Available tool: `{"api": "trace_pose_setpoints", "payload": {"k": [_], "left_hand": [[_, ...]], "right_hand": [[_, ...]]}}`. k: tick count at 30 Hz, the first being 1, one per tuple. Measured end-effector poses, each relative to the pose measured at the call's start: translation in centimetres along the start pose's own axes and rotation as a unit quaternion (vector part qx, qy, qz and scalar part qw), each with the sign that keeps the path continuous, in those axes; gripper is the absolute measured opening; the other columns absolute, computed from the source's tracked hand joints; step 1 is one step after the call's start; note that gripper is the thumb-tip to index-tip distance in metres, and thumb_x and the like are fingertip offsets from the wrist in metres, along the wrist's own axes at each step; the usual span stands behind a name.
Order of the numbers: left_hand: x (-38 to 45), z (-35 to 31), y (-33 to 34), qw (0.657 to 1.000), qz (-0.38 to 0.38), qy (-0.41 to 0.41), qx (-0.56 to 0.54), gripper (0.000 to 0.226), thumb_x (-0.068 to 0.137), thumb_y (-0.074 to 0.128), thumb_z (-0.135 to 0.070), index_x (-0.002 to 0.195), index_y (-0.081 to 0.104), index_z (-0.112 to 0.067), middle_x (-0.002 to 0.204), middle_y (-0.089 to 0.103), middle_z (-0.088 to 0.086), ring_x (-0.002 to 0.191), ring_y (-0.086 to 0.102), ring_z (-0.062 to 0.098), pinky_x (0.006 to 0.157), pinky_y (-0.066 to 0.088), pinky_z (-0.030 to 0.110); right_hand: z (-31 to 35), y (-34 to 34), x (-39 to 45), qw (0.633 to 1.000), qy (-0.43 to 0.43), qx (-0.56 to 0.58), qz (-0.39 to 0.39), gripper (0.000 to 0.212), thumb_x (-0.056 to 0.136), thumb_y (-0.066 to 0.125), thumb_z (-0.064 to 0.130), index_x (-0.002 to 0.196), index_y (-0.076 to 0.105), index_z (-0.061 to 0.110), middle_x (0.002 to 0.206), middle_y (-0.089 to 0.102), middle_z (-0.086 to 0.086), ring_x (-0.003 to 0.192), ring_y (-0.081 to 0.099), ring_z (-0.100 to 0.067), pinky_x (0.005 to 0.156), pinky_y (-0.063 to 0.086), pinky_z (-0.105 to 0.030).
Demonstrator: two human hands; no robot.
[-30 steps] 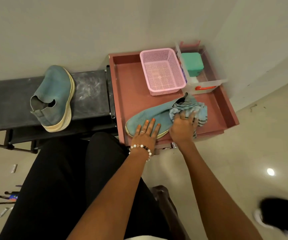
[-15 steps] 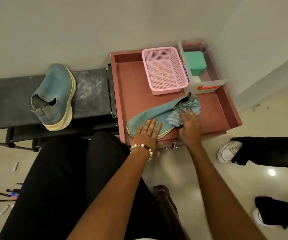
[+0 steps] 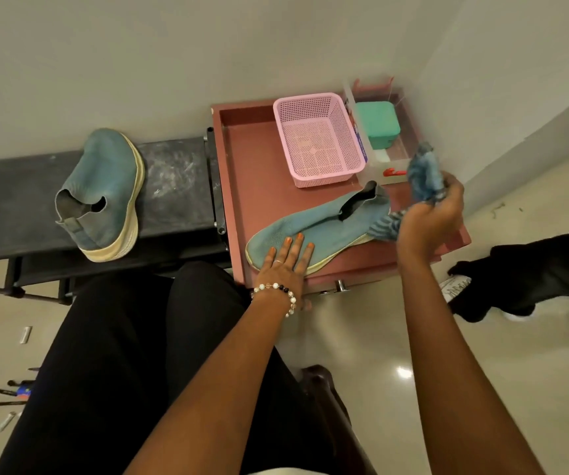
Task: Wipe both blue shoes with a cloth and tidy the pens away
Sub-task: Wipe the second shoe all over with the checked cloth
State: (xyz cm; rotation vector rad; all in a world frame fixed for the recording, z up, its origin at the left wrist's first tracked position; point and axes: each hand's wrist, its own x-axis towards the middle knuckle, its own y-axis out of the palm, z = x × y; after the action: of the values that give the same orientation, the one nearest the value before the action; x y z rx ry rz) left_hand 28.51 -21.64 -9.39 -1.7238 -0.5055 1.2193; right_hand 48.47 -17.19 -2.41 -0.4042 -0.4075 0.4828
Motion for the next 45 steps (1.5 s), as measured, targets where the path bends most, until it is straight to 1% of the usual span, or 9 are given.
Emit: {"api": "trace_pose_setpoints", "payload": {"k": [4, 7, 11, 17, 22, 25, 32, 40, 45], "left_hand": [[0.0, -0.1, 0.2, 1.0, 0.002, -0.004, 0.002, 0.115, 0.084, 0.062, -0.055, 0.147, -0.027, -0.018, 0.153, -0.034, 0.006, 0.145, -0.022, 0.025, 0.116, -0.008, 0.043], [0.0, -0.1, 0.4, 1.0, 0.002, -0.011, 0.001, 0.117, 0.083, 0.065, -0.052, 0.147, -0.028, -0.018, 0.153, -0.034, 0.006, 0.145, -0.022, 0.025, 0.116, -0.009, 0.043], [-0.1, -0.1, 0.3, 1.0, 0.009, -0.003, -0.005, 0.117, 0.083, 0.065, -0.053, 0.147, -0.027, -0.019, 0.153, -0.034, 0.005, 0.145, -0.023, 0.024, 0.116, -0.009, 0.042], [0.0, 0.0, 0.5, 1.0, -0.005, -0.004, -0.009, 0.107, 0.09, 0.062, -0.035, 0.146, -0.028, -0.019, 0.151, -0.037, 0.002, 0.144, -0.022, 0.021, 0.117, -0.007, 0.042], [0.0, -0.2, 0.4, 1.0, 0.001, -0.007, -0.015, 0.117, 0.083, 0.067, -0.048, 0.147, -0.027, -0.019, 0.153, -0.035, 0.004, 0.144, -0.023, 0.023, 0.116, -0.008, 0.043], [0.0, -0.2, 0.2, 1.0, 0.005, -0.011, -0.021, 0.12, 0.08, 0.068, -0.052, 0.147, -0.027, -0.019, 0.154, -0.034, 0.004, 0.144, -0.024, 0.023, 0.116, -0.01, 0.042], [0.0, 0.1, 0.1, 1.0, 0.006, 0.006, -0.019, 0.117, 0.084, 0.067, -0.047, 0.147, -0.027, -0.019, 0.153, -0.034, 0.004, 0.144, -0.023, 0.023, 0.116, -0.009, 0.042], [0.0, -0.1, 0.2, 1.0, 0.005, 0.0, -0.014, 0.121, 0.079, 0.067, -0.054, 0.147, -0.026, -0.019, 0.154, -0.033, 0.004, 0.145, -0.023, 0.023, 0.117, -0.008, 0.043], [-0.5, 0.0, 0.2, 1.0, 0.018, -0.003, 0.006, 0.114, 0.084, 0.067, -0.044, 0.149, -0.023, -0.016, 0.153, -0.034, 0.007, 0.144, -0.024, 0.024, 0.117, -0.008, 0.043]], "right_hand": [[-3.4, 2.7, -3.0, 0.928, -0.095, -0.248, 0.26, 0.058, 0.082, 0.047, -0.003, 0.139, 0.037, -0.001, 0.142, 0.038, -0.027, 0.133, 0.033, -0.042, 0.108, 0.029, -0.05], [-4.5, 3.2, -5.7, 0.863, -0.162, -0.353, 0.324, 0.066, 0.078, 0.055, 0.006, 0.139, 0.034, -0.007, 0.147, 0.03, -0.029, 0.141, 0.016, -0.042, 0.113, 0.006, -0.055], [-5.3, 2.2, -6.9, 0.837, -0.277, -0.331, 0.338, 0.059, 0.059, 0.04, 0.007, 0.112, 0.061, -0.012, 0.116, 0.06, -0.03, 0.118, 0.051, -0.046, 0.104, 0.027, -0.062], [-8.3, 0.0, 1.1, 0.786, -0.388, -0.253, 0.409, 0.062, 0.052, 0.039, -0.008, 0.108, 0.064, -0.006, 0.11, 0.065, -0.024, 0.107, 0.061, -0.039, 0.098, 0.041, -0.056], [-6.8, 1.8, -3.5, 0.902, -0.241, -0.182, 0.308, 0.061, 0.056, 0.036, -0.007, 0.11, 0.065, -0.009, 0.114, 0.063, -0.028, 0.111, 0.058, -0.042, 0.102, 0.04, -0.048], [-5.2, 2.3, -7.9, 0.916, -0.231, -0.128, 0.301, 0.053, 0.057, 0.04, -0.006, 0.102, 0.067, -0.01, 0.104, 0.067, -0.027, 0.1, 0.064, -0.04, 0.092, 0.048, -0.046], [-8.6, -0.1, -0.4, 0.736, -0.438, -0.217, 0.467, 0.073, 0.044, 0.054, -0.022, 0.114, 0.064, -0.003, 0.115, 0.065, -0.021, 0.109, 0.06, -0.037, 0.099, 0.043, -0.051], [-5.2, 3.0, -9.8, 0.941, -0.184, -0.146, 0.245, 0.056, 0.067, 0.032, 0.005, 0.111, 0.064, -0.007, 0.108, 0.066, -0.023, 0.106, 0.058, -0.039, 0.096, 0.046, -0.044], [-4.8, 1.8, -9.3, 0.916, -0.229, -0.145, 0.297, 0.06, 0.06, 0.031, 0.011, 0.106, 0.069, 0.003, 0.094, 0.069, -0.015, 0.092, 0.064, -0.034, 0.081, 0.05, -0.045]]}}
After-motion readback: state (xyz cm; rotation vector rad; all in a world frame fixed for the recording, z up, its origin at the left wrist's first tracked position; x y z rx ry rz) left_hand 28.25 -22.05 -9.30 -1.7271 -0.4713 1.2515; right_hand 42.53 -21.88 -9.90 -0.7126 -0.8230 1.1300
